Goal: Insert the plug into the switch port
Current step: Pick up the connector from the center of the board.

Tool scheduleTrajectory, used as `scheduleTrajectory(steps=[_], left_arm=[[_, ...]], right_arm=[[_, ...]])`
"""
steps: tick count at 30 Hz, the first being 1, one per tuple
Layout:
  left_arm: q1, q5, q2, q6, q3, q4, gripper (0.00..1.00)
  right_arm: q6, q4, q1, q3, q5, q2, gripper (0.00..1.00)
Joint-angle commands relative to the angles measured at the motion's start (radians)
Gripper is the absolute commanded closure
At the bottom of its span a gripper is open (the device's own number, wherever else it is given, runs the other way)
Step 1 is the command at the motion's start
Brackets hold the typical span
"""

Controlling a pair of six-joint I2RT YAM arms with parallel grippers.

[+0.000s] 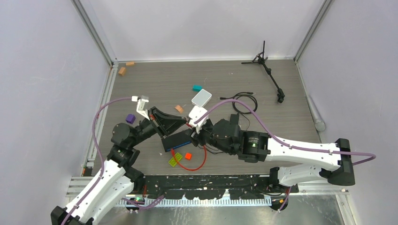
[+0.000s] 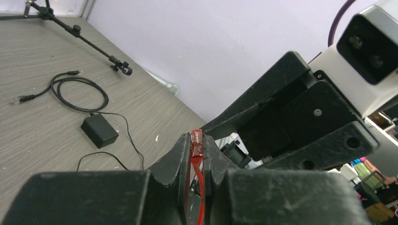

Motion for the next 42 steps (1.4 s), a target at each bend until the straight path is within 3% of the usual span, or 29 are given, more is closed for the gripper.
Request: scheduleTrajectory(steps=[1, 3, 9, 13, 16, 32, 42], left_arm=[[-0.003, 0.090, -0.012, 0.049, -0.044, 0.218, 1.00], [-0.002, 0.162, -0.004, 0.067, -0.054, 0.284, 1.00], [-0.004, 0.346, 0.049, -0.006, -0.065, 0.544, 1.00], [-0.004, 0.407, 0.075, -0.017, -0.048, 0.593, 1.00], [-0.004, 0.440, 0.086, -0.020, -0.033, 0.613, 1.00], [-0.014, 0.421, 0.121, -0.055, -0.017, 0.717, 1.00], [-0.014, 0.391, 0.129, -0.056, -0.015, 0.745, 1.00]], right_arm=[[0.070, -0.116, -0.031, 0.050, -0.144, -0.097, 0.45], [0.118, -0.151, -0.094, 0.034, -0.273, -0.148, 0.41], [0.327, -0.065, -0.422, -0.058, -0.953, -0.257, 0.41], [0.472, 0.121, -0.471, -0.094, -1.213, -0.223, 0.43], [0.591, 0.332, -0.471, -0.137, -1.261, -0.188, 0.43], [0.790, 0.674, -0.471, -0.187, -1.380, -0.009, 0.51], [0.828, 0.734, -0.471, -0.218, -1.403, 0.006, 0.67]])
